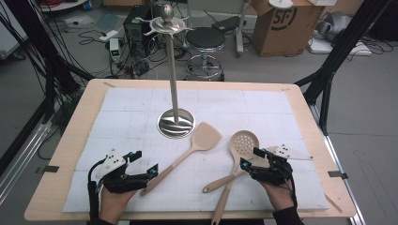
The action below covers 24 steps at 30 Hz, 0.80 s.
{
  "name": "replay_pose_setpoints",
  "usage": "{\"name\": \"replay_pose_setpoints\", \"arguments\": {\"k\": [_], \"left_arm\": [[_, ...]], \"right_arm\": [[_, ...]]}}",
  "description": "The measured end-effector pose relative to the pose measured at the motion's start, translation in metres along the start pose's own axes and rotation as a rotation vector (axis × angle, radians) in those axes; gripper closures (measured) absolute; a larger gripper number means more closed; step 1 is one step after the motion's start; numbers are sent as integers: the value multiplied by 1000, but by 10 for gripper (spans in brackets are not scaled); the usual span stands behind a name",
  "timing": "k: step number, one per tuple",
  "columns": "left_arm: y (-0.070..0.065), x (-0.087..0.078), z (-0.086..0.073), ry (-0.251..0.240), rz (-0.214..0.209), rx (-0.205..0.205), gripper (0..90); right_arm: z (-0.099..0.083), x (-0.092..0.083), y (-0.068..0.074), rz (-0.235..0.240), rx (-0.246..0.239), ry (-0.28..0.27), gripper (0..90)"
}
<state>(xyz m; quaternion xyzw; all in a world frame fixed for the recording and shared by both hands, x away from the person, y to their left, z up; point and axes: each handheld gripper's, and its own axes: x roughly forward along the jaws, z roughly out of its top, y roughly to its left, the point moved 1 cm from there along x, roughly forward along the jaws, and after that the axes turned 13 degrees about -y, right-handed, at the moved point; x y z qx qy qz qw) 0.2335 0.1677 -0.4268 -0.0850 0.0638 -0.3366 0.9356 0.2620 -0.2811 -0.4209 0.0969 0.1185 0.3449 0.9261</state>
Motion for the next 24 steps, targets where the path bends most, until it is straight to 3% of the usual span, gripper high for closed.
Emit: {"name": "replay_pose_setpoints", "arguments": {"k": [18,24], "left_arm": [[-4,-1,-2,11,-11,3,183],[-7,-2,-2,5,-33,-6,212]], "right_arm": [[-2,2,1,4,0,11,210],[-4,3,2,4,-3,20,210]]}}
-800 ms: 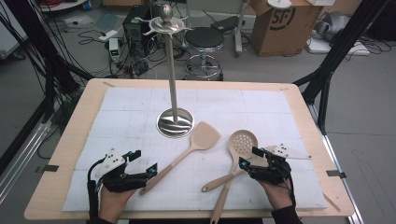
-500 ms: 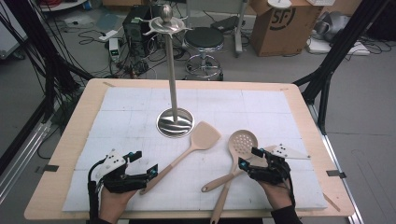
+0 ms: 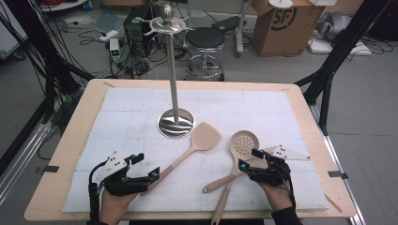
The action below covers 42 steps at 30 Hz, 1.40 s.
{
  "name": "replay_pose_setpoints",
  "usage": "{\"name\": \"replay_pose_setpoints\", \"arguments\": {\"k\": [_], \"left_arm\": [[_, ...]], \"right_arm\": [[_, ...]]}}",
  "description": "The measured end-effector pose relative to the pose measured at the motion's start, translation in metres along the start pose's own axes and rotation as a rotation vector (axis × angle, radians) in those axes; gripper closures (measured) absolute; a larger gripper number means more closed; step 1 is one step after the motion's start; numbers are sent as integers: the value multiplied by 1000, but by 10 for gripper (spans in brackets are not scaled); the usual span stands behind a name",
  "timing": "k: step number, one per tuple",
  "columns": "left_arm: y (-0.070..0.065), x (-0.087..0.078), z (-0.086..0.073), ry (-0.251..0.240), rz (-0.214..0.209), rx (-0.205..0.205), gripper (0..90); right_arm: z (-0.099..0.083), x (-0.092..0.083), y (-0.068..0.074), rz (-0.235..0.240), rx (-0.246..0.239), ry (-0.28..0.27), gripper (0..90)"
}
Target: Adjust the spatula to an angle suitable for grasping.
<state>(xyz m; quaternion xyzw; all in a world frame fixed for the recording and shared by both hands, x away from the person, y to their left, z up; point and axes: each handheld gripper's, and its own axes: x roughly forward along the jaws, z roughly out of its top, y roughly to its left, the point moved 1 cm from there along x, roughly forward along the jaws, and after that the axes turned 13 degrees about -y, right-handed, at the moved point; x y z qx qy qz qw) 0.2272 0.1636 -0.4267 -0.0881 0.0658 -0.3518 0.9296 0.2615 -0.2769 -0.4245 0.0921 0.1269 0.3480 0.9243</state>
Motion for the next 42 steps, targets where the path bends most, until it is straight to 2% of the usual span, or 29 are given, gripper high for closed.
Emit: {"name": "replay_pose_setpoints", "arguments": {"k": [6,7,9,11,15,18,21,24,27,28,29,32,33,37,38,39,42], "left_arm": [[-5,1,-2,13,-28,11,289],[-5,1,-2,13,-28,11,310],[-5,0,-2,1,-19,18,407],[-4,-1,-1,-8,-27,12,434],[-6,0,-2,14,-31,1,528],[-8,0,-2,4,-55,-2,596],[-9,1,-3,20,-58,8,637],[-9,2,-5,29,-59,9,716],[-11,1,-5,36,-81,14,777],[-14,2,-6,47,-106,16,799],[-14,2,-6,47,-106,16,826],[-20,4,-10,82,-149,4,880],[-20,4,-10,82,-149,4,887],[-24,7,-14,126,-204,-11,896],[-24,7,-14,126,-204,-11,896],[-25,7,-16,146,-237,-29,896],[-30,5,-21,191,-254,-33,897]], "right_arm": [[1,-1,0,0,-2,-9,210],[1,-1,0,-1,-1,-8,210],[1,-1,0,-2,0,-9,210],[1,-1,0,-2,-2,-9,210],[0,0,1,-1,-3,-7,210],[0,2,1,2,-11,-11,210],[0,3,1,3,-17,-8,210],[0,3,2,10,-18,-8,210],[0,2,2,10,-20,-12,210],[0,2,2,10,-18,-12,210],[0,2,2,12,-17,-12,210],[0,2,3,11,-21,-9,210],[0,2,3,12,-23,-10,210],[0,3,4,13,-30,-11,210],[-1,3,4,12,-31,-11,210],[-1,3,4,9,-30,-12,210],[-1,2,3,4,-23,-11,209]]}}
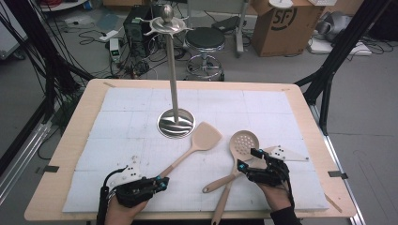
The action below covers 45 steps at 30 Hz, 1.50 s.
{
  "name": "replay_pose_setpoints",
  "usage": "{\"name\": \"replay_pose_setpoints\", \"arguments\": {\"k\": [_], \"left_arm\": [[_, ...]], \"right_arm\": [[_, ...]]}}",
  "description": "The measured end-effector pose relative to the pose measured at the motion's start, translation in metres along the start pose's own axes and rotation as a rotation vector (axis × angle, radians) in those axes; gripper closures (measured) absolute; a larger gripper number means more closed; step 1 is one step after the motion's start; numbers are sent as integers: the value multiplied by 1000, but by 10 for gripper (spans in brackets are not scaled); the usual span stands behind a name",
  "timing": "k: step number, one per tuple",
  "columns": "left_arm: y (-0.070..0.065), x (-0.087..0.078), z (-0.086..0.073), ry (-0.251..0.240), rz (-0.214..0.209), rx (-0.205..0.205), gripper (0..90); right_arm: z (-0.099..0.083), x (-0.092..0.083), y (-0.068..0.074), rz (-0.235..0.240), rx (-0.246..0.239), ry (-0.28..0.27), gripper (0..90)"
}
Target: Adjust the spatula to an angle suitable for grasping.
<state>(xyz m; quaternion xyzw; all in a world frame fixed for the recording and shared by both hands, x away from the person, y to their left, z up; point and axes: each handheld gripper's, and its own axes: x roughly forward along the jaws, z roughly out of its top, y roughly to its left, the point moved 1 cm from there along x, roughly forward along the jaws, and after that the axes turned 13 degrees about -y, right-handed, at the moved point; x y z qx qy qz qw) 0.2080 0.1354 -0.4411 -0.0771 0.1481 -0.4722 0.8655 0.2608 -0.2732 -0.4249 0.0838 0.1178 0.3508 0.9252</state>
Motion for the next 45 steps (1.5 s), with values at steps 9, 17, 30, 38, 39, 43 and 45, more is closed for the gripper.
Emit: {"name": "replay_pose_setpoints", "arguments": {"k": [9,17,30,38,39,43,45], "left_arm": [[-1,2,-8,42,3,-11,896],[5,2,-13,98,50,-40,895],[8,-10,-24,129,106,-98,897],[7,-8,-26,181,168,-80,898],[7,-8,-26,181,168,-80,898],[11,-10,-25,175,202,-99,898],[15,-13,-24,169,226,-109,898]], "right_arm": [[0,0,0,1,-5,-4,209],[0,-1,-1,1,-4,-3,209],[1,-1,0,4,-1,-7,208],[1,-1,1,0,-10,-4,208],[1,-1,1,-2,-14,-4,208],[1,-1,1,0,-17,-5,208],[1,-1,1,1,-19,-5,208]]}}
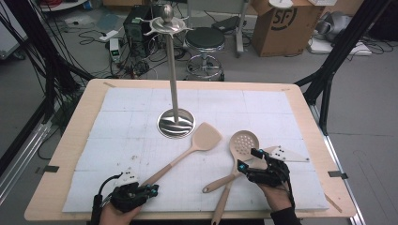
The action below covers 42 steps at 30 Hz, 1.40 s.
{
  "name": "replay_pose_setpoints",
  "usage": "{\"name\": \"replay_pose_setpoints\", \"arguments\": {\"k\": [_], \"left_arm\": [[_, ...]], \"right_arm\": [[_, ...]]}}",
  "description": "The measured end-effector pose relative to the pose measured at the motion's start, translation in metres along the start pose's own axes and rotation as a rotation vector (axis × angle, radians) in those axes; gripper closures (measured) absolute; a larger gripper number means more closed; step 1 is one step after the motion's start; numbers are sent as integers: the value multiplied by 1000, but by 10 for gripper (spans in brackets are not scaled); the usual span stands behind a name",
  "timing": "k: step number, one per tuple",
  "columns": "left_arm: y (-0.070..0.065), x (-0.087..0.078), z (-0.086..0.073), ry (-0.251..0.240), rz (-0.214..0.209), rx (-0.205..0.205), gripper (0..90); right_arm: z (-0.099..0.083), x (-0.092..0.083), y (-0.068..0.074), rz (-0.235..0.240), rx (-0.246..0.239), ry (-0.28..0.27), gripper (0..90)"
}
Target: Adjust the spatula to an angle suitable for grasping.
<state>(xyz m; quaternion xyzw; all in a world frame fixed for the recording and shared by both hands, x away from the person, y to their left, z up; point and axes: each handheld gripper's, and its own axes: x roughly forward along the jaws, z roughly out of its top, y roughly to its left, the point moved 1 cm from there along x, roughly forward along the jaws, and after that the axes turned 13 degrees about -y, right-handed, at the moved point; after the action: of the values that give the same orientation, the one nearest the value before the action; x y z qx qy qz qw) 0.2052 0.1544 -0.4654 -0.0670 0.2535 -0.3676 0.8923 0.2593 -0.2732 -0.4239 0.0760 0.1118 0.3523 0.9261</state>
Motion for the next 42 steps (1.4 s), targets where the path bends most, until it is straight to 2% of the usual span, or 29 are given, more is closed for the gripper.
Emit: {"name": "replay_pose_setpoints", "arguments": {"k": [2,7,8,10,11,16,18,19,20,22,24,26,28,33,37,42], "left_arm": [[7,-3,2,-8,39,-20,898],[15,-3,7,-10,64,-42,898],[15,-2,8,-7,70,-40,898],[14,1,11,4,84,-2,898],[14,3,12,11,81,9,898],[23,6,17,-7,31,-13,899],[26,6,19,-20,40,-6,899],[28,6,20,-18,61,3,899],[31,7,21,-19,40,-13,899],[38,5,21,-29,8,-72,898],[38,5,21,-20,2,-78,899],[35,6,21,-19,14,-60,899],[36,5,21,-22,16,-68,899],[29,-2,15,-30,83,-56,899],[37,-6,15,-34,60,-91,899],[44,-5,19,-53,107,-76,898]], "right_arm": [[0,0,1,-1,5,4,208],[-1,2,1,2,3,7,208],[-1,3,1,2,1,5,208],[-1,3,2,3,1,9,208],[-1,4,2,2,0,8,208],[-2,6,4,3,-7,21,208],[-2,6,4,4,-5,20,208],[-2,6,4,3,-5,20,208],[-2,6,4,2,-7,18,208],[-2,5,4,2,-7,17,208],[-2,5,3,0,-4,18,208],[-2,5,3,-1,-2,18,208],[-2,5,3,-2,-2,20,209],[-1,3,3,-4,-7,12,209],[-2,3,1,-7,-1,12,208],[-2,4,3,-2,-6,13,209]]}}
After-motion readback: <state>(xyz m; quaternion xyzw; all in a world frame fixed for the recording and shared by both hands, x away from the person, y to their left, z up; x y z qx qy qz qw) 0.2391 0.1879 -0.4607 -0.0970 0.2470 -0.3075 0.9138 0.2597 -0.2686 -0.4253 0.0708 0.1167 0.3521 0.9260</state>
